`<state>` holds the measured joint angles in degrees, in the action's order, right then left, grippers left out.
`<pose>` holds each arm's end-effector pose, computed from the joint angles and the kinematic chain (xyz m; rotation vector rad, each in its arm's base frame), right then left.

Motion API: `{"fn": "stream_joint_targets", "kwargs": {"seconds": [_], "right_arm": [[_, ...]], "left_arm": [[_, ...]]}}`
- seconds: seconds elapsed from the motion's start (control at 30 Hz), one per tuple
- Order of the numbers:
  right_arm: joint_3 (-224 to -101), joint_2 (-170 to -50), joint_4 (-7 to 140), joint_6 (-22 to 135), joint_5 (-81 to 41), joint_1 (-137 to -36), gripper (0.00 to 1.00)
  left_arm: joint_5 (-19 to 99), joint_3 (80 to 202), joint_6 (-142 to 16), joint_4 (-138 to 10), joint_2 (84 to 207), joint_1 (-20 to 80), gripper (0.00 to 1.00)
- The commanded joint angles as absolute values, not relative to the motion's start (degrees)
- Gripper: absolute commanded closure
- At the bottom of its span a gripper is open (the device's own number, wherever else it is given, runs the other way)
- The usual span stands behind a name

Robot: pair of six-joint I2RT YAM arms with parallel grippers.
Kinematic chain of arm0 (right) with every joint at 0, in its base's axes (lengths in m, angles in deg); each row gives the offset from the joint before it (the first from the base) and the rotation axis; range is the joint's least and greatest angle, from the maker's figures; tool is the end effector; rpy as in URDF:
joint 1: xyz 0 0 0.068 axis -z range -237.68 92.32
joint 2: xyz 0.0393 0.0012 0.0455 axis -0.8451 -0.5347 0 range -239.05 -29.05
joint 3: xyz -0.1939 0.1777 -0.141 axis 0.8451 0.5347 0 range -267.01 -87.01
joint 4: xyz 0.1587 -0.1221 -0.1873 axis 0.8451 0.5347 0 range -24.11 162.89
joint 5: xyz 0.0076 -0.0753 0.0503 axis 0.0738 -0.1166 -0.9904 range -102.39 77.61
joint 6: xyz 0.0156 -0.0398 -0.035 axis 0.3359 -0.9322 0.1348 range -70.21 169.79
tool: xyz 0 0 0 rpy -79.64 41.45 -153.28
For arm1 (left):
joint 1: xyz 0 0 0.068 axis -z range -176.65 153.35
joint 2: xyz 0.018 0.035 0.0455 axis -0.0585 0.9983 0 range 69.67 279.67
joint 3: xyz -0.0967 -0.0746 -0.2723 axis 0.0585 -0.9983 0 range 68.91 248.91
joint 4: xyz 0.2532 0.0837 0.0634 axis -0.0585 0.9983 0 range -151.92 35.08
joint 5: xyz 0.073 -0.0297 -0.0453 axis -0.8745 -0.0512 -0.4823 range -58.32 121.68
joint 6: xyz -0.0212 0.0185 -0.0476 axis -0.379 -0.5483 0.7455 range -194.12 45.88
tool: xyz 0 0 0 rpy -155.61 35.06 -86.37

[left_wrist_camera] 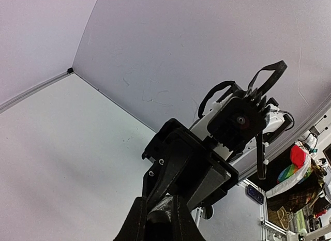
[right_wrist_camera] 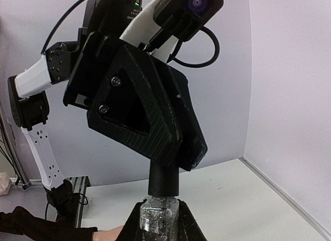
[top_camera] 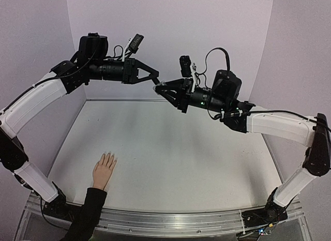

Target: Paint the nails

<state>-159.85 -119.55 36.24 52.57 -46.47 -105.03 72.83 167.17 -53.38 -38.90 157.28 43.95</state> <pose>0.2487 0.3011 0.4045 -1.0197 1.0928 1.1194 0.2501 -0.2471 0.4884 0.8815 1.7504 -1.3754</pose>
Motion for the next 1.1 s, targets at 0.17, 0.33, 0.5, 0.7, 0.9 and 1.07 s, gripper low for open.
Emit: {"fn": "stream_joint_targets", "kwargs": {"seconds": [0.17,0.33,0.5,0.7,0.9,1.07], "right_arm": [[-154.0,-115.3,38.7,42.3,-31.9,-104.8,0.24],[-146.6,-110.4,41.0,38.8,-22.7,-103.0,0.17],[-138.9,-104.6,41.6,39.7,-13.5,-99.0,0.08],[-130.7,-95.8,42.1,45.0,-7.2,-91.3,0.02],[-126.4,-87.9,44.8,43.7,-5.8,-88.9,0.02],[-124.5,-83.0,46.0,43.1,-5.1,-88.4,0.02]], "left_arm": [[53.5,168.8,-56.7,-36.6,155.5,45.1,1.0],[35.8,161.7,-58.3,-41.9,155.8,46.0,1.0],[26.7,147.9,-59.9,-57.3,156.5,47.7,1.0],[18.6,143.7,-57.8,-63.8,165.4,48.5,1.0],[14.3,144.5,-57.7,-65.6,175.5,50.7,1.0],[13.6,143.7,-55.4,-67.9,181.3,51.3,1.0]]}}
